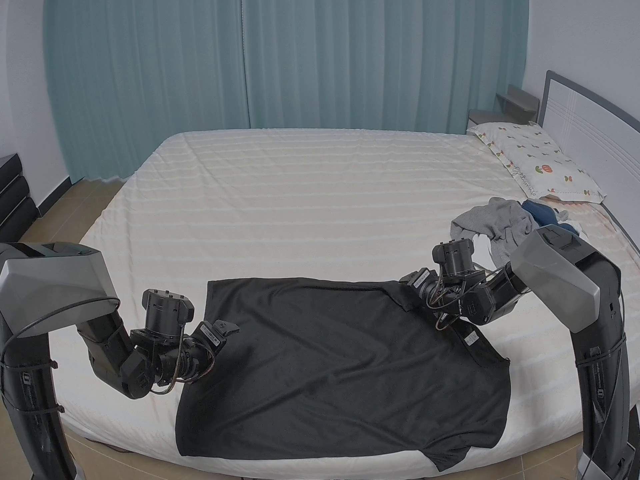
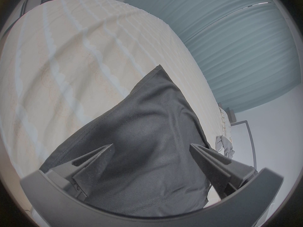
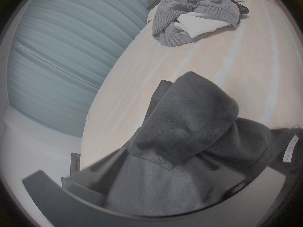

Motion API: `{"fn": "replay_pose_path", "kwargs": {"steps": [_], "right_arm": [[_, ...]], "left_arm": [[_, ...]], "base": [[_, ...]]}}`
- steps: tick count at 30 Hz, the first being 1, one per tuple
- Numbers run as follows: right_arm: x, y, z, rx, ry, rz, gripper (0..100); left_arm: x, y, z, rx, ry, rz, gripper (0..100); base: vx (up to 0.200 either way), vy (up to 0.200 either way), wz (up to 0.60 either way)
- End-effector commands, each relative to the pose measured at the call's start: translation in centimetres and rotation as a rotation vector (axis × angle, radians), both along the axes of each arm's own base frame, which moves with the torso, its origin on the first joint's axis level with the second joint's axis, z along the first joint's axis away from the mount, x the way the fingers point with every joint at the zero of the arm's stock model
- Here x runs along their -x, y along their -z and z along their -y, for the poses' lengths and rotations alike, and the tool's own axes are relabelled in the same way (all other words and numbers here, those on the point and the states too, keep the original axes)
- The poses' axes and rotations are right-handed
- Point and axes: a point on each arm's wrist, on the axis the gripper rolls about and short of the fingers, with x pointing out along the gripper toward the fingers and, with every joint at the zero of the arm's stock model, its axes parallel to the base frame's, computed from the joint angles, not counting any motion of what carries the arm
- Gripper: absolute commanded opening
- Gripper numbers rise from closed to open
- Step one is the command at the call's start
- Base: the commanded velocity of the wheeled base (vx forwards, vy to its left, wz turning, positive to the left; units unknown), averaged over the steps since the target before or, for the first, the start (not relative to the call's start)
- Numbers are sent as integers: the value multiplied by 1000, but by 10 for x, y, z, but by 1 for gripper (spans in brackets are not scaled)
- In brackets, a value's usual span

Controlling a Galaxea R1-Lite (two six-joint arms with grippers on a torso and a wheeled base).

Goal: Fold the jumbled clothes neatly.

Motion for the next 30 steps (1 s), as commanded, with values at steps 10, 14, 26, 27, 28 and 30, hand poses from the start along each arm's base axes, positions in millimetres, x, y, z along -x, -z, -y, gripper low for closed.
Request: {"fn": "replay_pose_path", "kwargs": {"steps": [10,14,26,27,28,30], "right_arm": [[-12,-15,11,-15,32,55,0],[-23,-29,14,-30,43,113,0],[-66,-36,5,47,-18,291,0],[-69,-31,4,60,-25,292,0],[-72,-27,2,70,-30,298,0],[-77,-21,1,80,-35,310,0]], "left_arm": [[0,1,0,-1,0,-3,100],[1,1,0,-1,0,-4,100],[1,1,0,-2,-1,-5,100],[1,1,0,-2,-1,-5,100],[1,1,0,-2,0,-5,100],[1,1,0,-2,0,-5,100]], "base": [[0,0,0],[0,0,0],[0,0,0],[0,0,0],[0,0,0],[0,0,0]]}}
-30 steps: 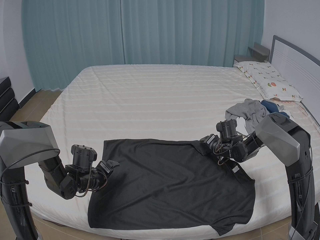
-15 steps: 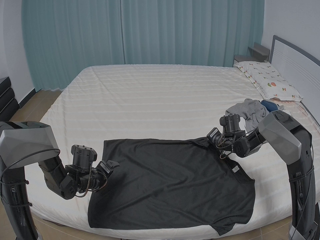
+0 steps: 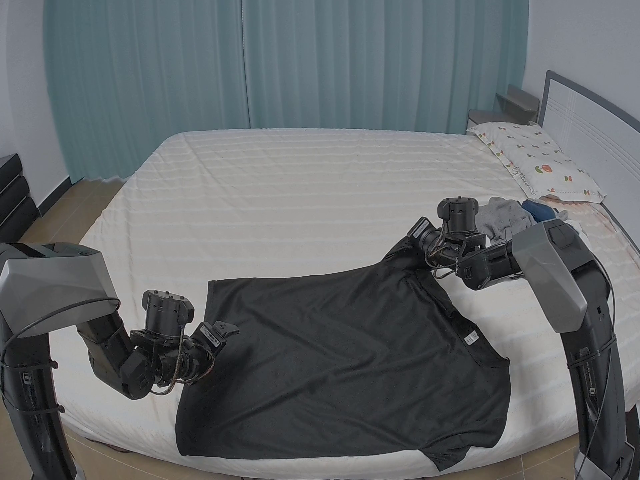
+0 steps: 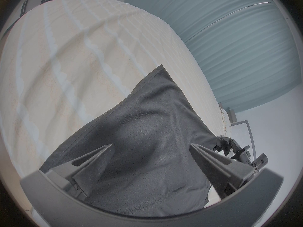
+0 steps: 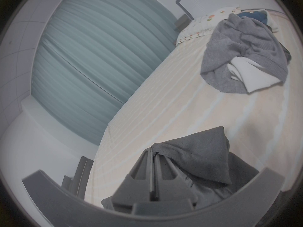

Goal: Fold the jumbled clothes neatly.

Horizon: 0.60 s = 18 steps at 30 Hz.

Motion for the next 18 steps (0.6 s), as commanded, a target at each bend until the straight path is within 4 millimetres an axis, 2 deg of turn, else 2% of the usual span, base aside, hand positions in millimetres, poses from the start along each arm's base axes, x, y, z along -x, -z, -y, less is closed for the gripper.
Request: {"fn": "replay_pose_path", "kwargs": {"steps": [1,2,3,7,9,11,15,16,18], "right_arm": [[-14,33,-5,40,-12,-3,0],[-19,35,-6,41,-12,17,0],[-21,35,-6,43,-8,27,100],[-25,45,-5,56,9,28,100],[-25,41,-2,60,15,35,100],[-29,32,10,65,35,62,100],[-29,32,10,65,35,62,100],[-30,1,26,49,83,134,100],[-24,-8,34,56,88,116,100]], "left_arm": [[0,0,0,0,1,-1,100],[0,0,0,0,1,-1,100],[0,0,0,0,1,-1,100],[0,0,0,-1,0,-1,100],[0,0,1,-1,1,-1,100],[0,0,1,-1,1,-1,100],[0,0,1,-1,1,-1,100],[1,1,1,-2,1,-4,100],[1,1,1,-2,1,-4,100]], "base": [[0,0,0],[0,0,0],[0,0,0],[0,0,0],[0,0,0],[0,0,0],[0,0,0],[0,0,0],[0,0,0]]}}
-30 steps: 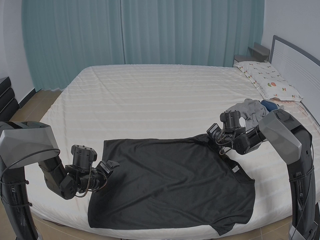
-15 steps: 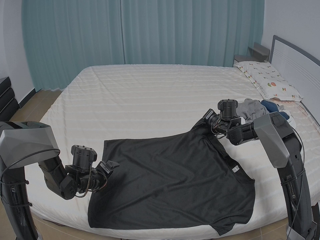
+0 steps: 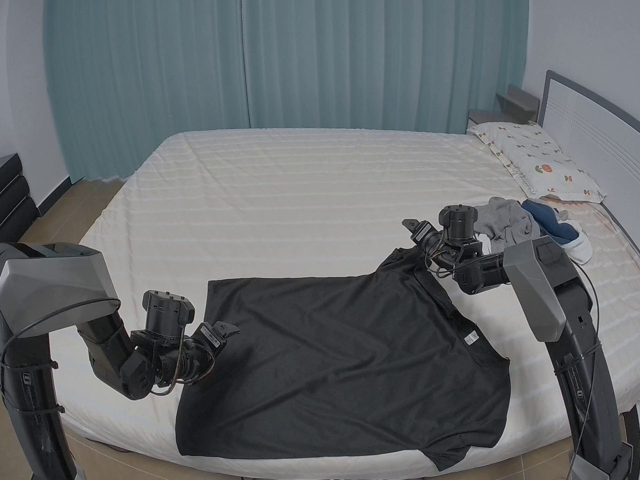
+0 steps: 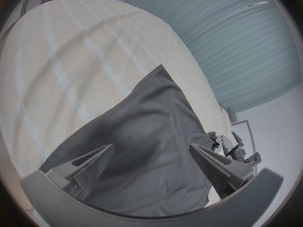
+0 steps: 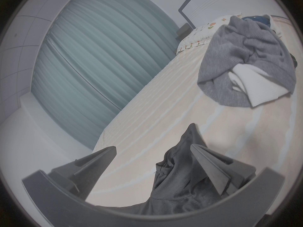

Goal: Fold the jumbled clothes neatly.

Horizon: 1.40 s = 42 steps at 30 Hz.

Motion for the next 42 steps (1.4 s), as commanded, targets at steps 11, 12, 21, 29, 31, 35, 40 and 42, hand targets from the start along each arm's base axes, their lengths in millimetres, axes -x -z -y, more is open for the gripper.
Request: {"fn": "replay_pose_path", "kwargs": {"steps": [11,12,21,29,31,35,40,42], "right_arm": [[57,-2,48,234,-67,-184,100],[61,2,48,248,-72,-202,100],[90,15,51,374,-176,-223,100],[99,26,49,438,-214,-228,100],[99,27,48,444,-219,-230,100],[99,39,44,477,-247,-250,100],[94,44,47,492,-238,-247,0],[93,41,49,490,-233,-238,0]], "left_arm": [[1,0,0,0,0,-1,100],[1,1,0,-1,0,-3,100],[1,0,0,0,0,-1,100],[1,0,0,0,0,-1,100],[1,0,0,0,0,-1,100],[1,0,0,0,0,-1,100],[1,0,0,0,0,-1,100],[1,0,0,0,0,-1,100]], "base": [[0,0,0],[0,0,0],[0,0,0],[0,0,0],[0,0,0],[0,0,0],[0,0,0],[0,0,0]]}}
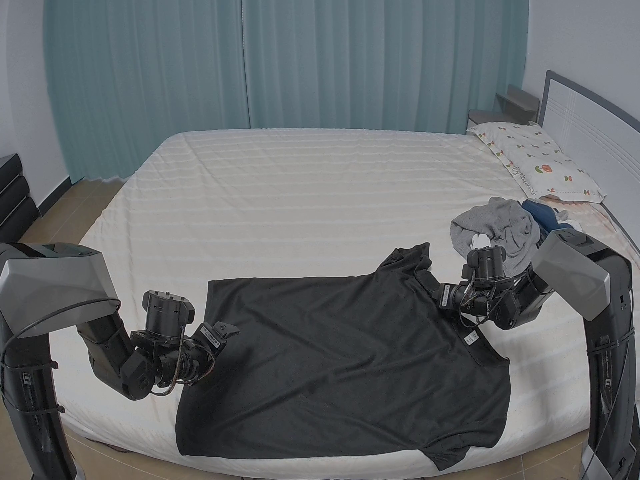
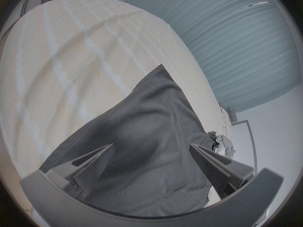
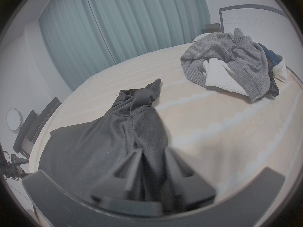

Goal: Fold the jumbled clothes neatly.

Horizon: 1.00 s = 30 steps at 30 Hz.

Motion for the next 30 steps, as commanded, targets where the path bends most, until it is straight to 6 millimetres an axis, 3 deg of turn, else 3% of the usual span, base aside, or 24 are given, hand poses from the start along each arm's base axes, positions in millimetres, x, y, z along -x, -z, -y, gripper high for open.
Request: {"fn": "replay_pose_path", "kwargs": {"steps": [1,12,17,21,26,27,30], "right_arm": [[-2,1,5,-3,14,8,0],[-11,-10,40,-17,92,45,0],[-14,3,58,-17,130,23,0],[-16,13,65,-19,146,8,0],[-16,12,65,-48,166,-4,0],[-16,12,65,-48,166,-4,100],[-19,-1,65,-68,172,32,100]], "left_arm": [[0,0,0,0,0,1,100],[0,0,0,1,-1,-1,100],[0,0,0,0,0,1,100],[0,0,0,0,0,-1,100],[0,0,0,0,0,-1,100],[0,0,0,0,0,-1,100],[0,0,0,1,-1,-1,100]], "base": [[0,0,0],[0,0,0],[0,0,0],[0,0,0],[0,0,0],[0,0,0],[0,0,0]]}}
